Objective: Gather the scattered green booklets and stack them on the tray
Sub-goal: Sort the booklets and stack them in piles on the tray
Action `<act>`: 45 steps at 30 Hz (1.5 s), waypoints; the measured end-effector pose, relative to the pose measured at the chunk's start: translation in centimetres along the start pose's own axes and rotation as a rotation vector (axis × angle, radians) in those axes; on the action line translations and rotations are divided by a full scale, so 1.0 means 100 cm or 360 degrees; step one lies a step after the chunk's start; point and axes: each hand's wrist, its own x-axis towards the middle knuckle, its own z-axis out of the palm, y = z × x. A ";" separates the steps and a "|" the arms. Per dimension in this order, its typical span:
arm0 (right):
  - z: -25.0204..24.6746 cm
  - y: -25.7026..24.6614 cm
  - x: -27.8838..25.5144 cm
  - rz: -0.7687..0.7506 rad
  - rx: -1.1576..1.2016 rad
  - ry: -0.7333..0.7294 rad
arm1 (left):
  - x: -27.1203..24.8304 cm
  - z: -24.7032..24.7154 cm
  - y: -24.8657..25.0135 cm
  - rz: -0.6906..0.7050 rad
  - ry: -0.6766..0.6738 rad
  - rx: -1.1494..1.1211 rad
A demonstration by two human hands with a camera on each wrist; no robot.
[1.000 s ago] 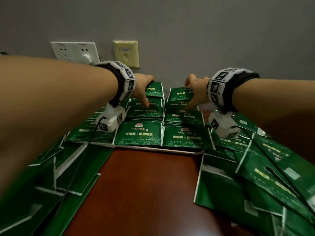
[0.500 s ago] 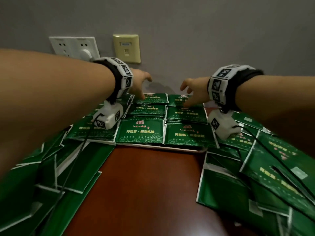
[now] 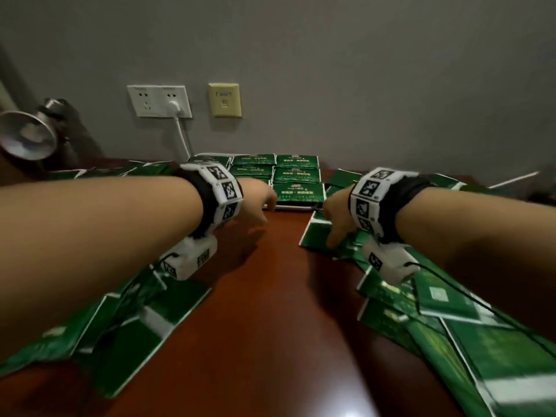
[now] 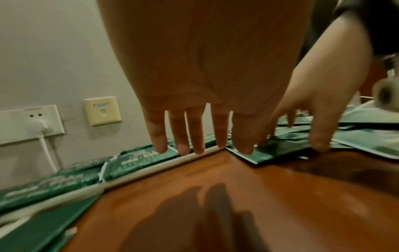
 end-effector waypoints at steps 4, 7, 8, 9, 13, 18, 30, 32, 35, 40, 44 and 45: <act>0.038 -0.017 -0.015 0.0074 0.0017 0.0063 | -0.047 0.034 0.038 -0.0019 -0.0142 -0.0065; 0.045 -0.029 -0.042 0.0049 0.0072 0.0194 | -0.076 0.066 0.048 -0.0140 -0.0240 -0.0080; 0.045 -0.035 -0.056 0.0017 0.0064 0.0245 | -0.085 0.074 0.050 -0.0178 -0.0217 -0.0109; 0.047 -0.040 -0.069 -0.0024 0.0051 0.0280 | -0.092 0.082 0.051 -0.0205 -0.0168 -0.0169; 0.053 -0.066 -0.099 -0.0232 0.0081 0.0382 | -0.115 0.091 0.053 -0.0238 0.0006 -0.0409; 0.055 -0.112 -0.124 -0.0601 0.0491 0.0473 | -0.129 0.092 0.060 -0.0233 0.0071 -0.0407; 0.053 -0.075 -0.115 -0.0279 0.0692 0.0313 | -0.154 0.090 0.042 -0.0334 0.0017 -0.0399; 0.059 -0.078 -0.111 -0.0258 0.0637 0.0257 | -0.152 0.088 0.045 -0.0310 -0.0042 -0.0490; 0.059 -0.079 -0.111 -0.0294 0.0494 0.0339 | -0.145 0.084 0.047 -0.0441 0.0002 -0.0582; 0.068 -0.066 -0.106 -0.0298 0.0453 0.0524 | -0.144 0.095 0.039 -0.0520 -0.0017 -0.0478; 0.078 -0.055 -0.102 -0.0254 0.0535 0.0612 | -0.146 0.098 0.036 -0.0524 -0.0047 -0.0519; 0.078 -0.056 -0.102 -0.0255 0.0512 0.0618 | -0.145 0.098 0.036 -0.0532 -0.0045 -0.0527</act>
